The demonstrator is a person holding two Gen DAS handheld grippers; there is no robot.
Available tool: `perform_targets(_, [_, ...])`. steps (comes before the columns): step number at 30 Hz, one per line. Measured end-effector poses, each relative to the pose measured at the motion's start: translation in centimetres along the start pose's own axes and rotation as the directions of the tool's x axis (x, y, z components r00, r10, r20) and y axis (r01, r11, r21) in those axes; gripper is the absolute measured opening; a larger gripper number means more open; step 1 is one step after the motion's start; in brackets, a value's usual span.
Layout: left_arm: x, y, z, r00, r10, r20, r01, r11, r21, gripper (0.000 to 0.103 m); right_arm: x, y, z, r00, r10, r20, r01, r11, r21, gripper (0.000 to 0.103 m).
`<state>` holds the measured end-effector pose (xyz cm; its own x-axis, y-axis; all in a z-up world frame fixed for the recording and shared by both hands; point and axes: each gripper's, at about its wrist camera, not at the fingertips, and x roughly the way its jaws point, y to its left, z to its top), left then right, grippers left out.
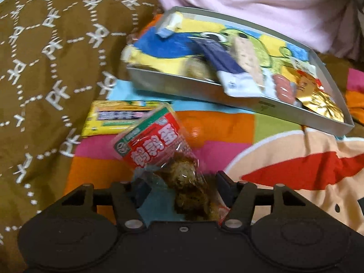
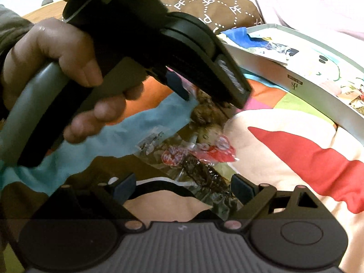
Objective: Organize snacks
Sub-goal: 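Grasp the red-labelled quail egg pack with the left tool while the right grasps a small candy pack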
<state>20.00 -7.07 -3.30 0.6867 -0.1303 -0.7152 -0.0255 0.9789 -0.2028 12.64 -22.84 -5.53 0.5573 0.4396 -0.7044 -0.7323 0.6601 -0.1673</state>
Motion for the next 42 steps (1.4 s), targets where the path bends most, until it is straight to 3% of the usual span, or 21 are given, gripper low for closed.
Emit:
perform_targets(6, [-0.5, 4.5, -0.4, 0.998, 0.045, -0.042, -0.051, 0.988, -0.146, 0.051, 0.3, 0.1, -0.1, 1.000, -0.014, 0.007, 0.014, 1.000, -0.014, 0.094])
perform_targets(12, [-1.6, 6.0, -0.3, 0.994, 0.106, -0.009, -0.106, 0.990, -0.098, 0.047, 0.9, 0.1, 0.1, 0.999, -0.015, 0.031, 0.015, 1.000, 0.002, 0.096])
perform_targets(15, [-1.4, 6.9, 0.3, 0.992, 0.123, -0.028, -0.125, 0.990, -0.068, 0.047, 1.4, 0.2, 0.2, 0.999, -0.022, 0.043, 0.021, 1.000, 0.006, 0.099])
perform_targets(23, [-1.4, 9.3, 0.4, 0.998, -0.013, -0.062, 0.011, 0.999, -0.036, 0.048, 0.9, -0.2, 0.0, 0.999, -0.022, 0.028, 0.023, 0.999, -0.046, 0.100])
perform_targets(26, [-1.3, 9.3, -0.2, 0.998, -0.042, -0.049, 0.042, 0.999, -0.017, 0.048, 0.9, 0.0, 0.1, 0.997, -0.063, 0.038, 0.066, 0.995, -0.078, 0.099])
perform_targets(33, [-1.3, 8.0, -1.3, 0.992, -0.121, -0.043, 0.123, 0.991, 0.044, 0.046, 2.4, 1.3, 0.3, 0.977, -0.193, 0.095, 0.204, 0.971, -0.128, 0.083])
perform_targets(37, [-1.1, 7.4, -1.8, 0.990, -0.136, -0.045, 0.139, 0.987, 0.081, 0.046, 3.0, 1.2, 0.6, 0.971, -0.219, 0.096, 0.227, 0.970, -0.086, 0.076])
perform_targets(39, [-1.1, 7.2, -2.0, 0.989, -0.140, -0.046, 0.143, 0.986, 0.089, 0.046, 3.1, 1.2, 0.7, 0.971, -0.217, 0.097, 0.225, 0.971, -0.078, 0.065])
perform_targets(42, [-1.1, 6.9, -2.4, 0.988, -0.148, -0.050, 0.153, 0.983, 0.099, 0.046, 3.1, 2.2, 0.7, 0.966, -0.238, 0.101, 0.249, 0.961, -0.123, 0.057])
